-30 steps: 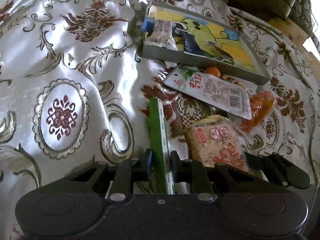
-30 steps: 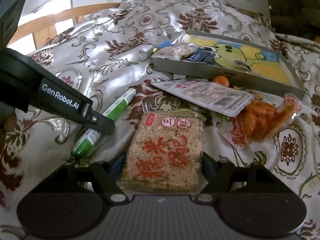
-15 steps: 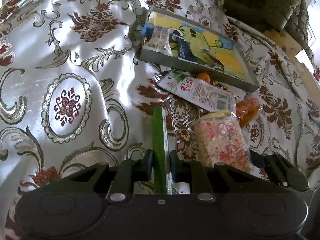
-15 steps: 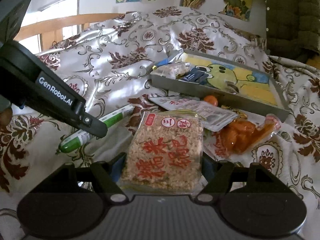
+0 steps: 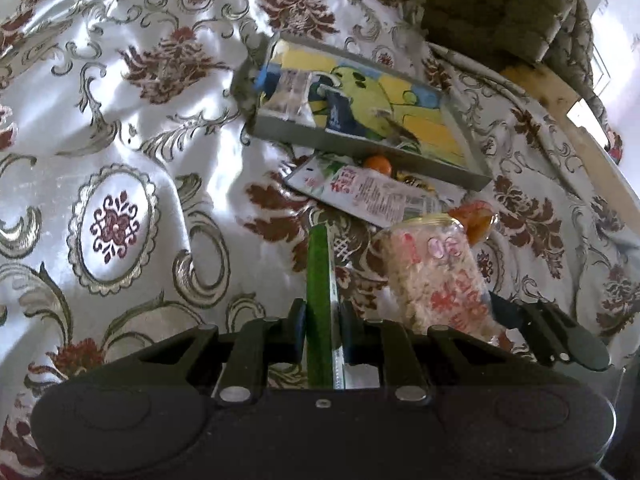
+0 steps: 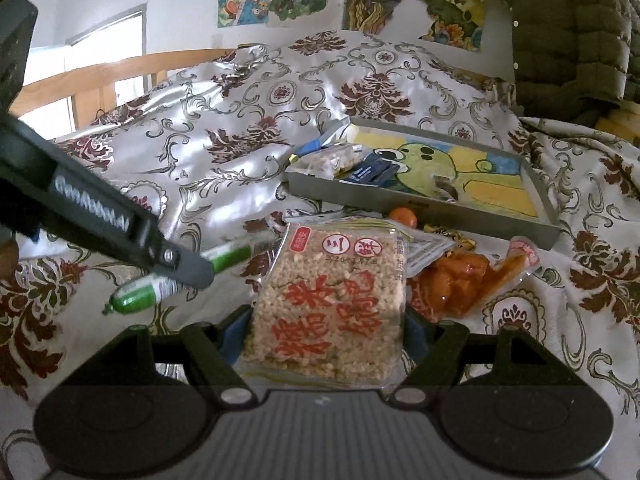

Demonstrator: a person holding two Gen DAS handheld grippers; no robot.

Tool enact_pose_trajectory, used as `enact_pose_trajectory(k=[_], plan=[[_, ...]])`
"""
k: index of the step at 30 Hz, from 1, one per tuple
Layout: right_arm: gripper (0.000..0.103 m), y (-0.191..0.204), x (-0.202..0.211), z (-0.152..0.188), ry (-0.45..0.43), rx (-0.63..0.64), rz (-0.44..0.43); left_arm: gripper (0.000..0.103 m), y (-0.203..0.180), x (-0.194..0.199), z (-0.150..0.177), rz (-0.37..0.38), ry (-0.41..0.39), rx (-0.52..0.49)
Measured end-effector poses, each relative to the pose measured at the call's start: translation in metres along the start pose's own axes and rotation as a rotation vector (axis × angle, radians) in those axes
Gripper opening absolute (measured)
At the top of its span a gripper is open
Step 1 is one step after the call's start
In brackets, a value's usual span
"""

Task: Organize snacks
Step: 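Carry the green stick and rice cracker packet into the tray, opening both tools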

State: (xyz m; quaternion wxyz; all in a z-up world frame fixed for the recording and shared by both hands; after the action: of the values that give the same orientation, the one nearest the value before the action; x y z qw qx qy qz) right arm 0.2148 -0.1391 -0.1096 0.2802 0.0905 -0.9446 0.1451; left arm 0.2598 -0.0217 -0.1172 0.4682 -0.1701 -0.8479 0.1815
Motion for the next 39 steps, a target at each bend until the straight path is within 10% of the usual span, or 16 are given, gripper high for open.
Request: enact_pose_trajectory(k=[19, 29, 39], plan=[[0.079, -0.036, 0.008, -0.021, -0.072, -0.13, 0.03, 0.018, -0.035, 0.01, -0.042, 0.178, -0.173, 0.017], [0.079, -0.1, -0.004, -0.039, -0.125, -0.318, 0.093, 0.018, -0.08, -0.043, -0.108, 0.33, -0.219, 0.103], [0.08, -0.187, -0.066, -0.066, -0.136, -0.504, 0.155, 0.018, -0.079, -0.114, -0.162, 0.33, -0.284, 0.202]])
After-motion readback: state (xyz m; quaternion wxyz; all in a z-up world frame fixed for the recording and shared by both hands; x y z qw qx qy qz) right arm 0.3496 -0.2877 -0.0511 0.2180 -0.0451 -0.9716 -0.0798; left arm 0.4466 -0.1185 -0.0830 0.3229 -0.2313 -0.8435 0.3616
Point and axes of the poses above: each gripper's, at about its wrist camera, not at the fingertips, and x roughly against the way its jaws point, y to its left, z to its underside, the point moved 10 cm from there along -x, roughly the way its jaws point, and after that the axes turned 11 degrees about x, right-handed, at the moved point
